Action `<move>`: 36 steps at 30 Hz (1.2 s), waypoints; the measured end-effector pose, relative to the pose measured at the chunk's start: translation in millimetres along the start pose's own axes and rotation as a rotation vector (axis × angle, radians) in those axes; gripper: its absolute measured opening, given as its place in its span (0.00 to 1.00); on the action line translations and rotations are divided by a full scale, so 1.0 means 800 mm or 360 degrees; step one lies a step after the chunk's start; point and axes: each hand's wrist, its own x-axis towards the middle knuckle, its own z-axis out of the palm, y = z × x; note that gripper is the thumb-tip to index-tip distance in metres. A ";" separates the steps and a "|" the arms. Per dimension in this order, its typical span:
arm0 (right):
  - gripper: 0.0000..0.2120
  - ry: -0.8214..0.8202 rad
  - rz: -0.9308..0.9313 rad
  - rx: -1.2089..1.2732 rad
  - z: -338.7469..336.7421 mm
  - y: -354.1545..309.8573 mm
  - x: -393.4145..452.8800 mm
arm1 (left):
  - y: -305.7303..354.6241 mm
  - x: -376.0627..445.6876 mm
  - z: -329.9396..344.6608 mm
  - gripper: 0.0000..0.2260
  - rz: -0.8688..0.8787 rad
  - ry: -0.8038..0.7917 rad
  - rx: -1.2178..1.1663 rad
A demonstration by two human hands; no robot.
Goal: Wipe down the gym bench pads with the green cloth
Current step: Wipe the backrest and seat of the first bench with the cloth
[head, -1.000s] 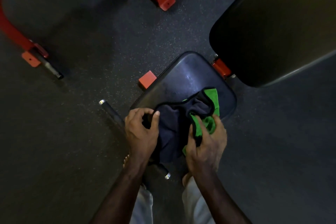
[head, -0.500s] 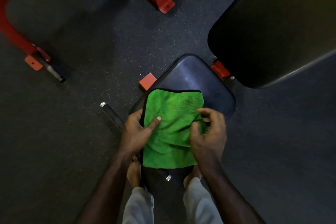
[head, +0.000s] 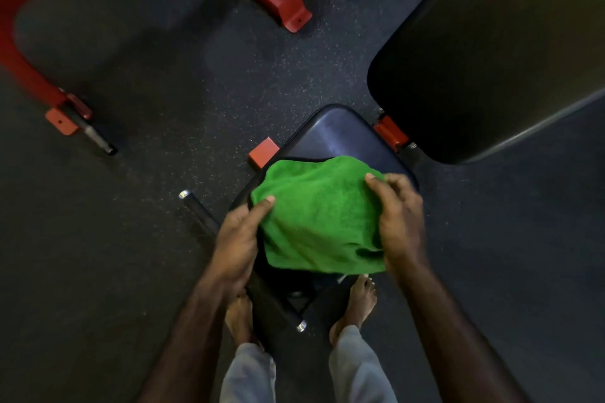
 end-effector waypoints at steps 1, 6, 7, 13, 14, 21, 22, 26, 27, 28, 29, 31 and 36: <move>0.15 0.0010 -0.0049 -0.0043 -0.007 -0.011 0.002 | 0.005 -0.002 0.002 0.14 0.0024 -0.0036 -0.0228; 0.17 -0.0621 -0.0301 -0.0240 -0.044 -0.061 -0.009 | 0.021 -0.001 -0.008 0.44 0.0537 -0.0210 0.0075; 0.17 -0.0777 -0.0322 -0.0350 -0.048 -0.071 -0.013 | 0.026 0.001 -0.010 0.49 0.0586 -0.0201 0.0165; 0.26 -0.1035 -0.0341 -0.1610 -0.058 -0.088 -0.003 | 0.048 0.006 -0.020 0.21 0.1082 0.0094 0.1185; 0.22 -0.0950 -0.0408 -0.1638 -0.059 -0.089 -0.001 | 0.048 0.007 -0.021 0.17 0.1143 0.0130 0.1281; 0.15 -0.0987 -0.0181 -0.0220 -0.066 -0.084 0.004 | 0.059 -0.002 -0.016 0.07 0.0737 -0.0456 0.0714; 0.13 -0.0883 -0.0054 -0.0201 -0.062 -0.070 0.012 | 0.053 0.005 -0.011 0.06 0.0697 -0.0343 0.0687; 0.12 -0.0347 -0.0042 -0.0654 -0.047 0.014 0.051 | 0.014 0.045 -0.017 0.12 0.0631 0.0151 0.1373; 0.17 -0.0187 -0.0097 -0.0804 -0.042 0.029 0.053 | 0.005 0.052 -0.024 0.14 0.0652 0.0208 0.1565; 0.21 -0.0060 -0.0208 -0.0926 -0.038 0.036 0.049 | 0.000 0.057 -0.029 0.16 0.0679 0.0240 0.1611; 0.23 0.0057 -0.0356 -0.0988 -0.032 0.037 0.040 | -0.002 0.060 -0.031 0.16 0.0708 0.0256 0.1563; 0.24 0.0246 -0.0688 -0.1000 -0.015 0.036 0.018 | -0.005 0.065 -0.033 0.13 0.0841 0.0315 0.1484; 0.35 0.0137 -0.0810 -0.1293 0.068 0.038 -0.018 | -0.021 0.079 -0.035 0.13 0.0919 0.0671 0.1332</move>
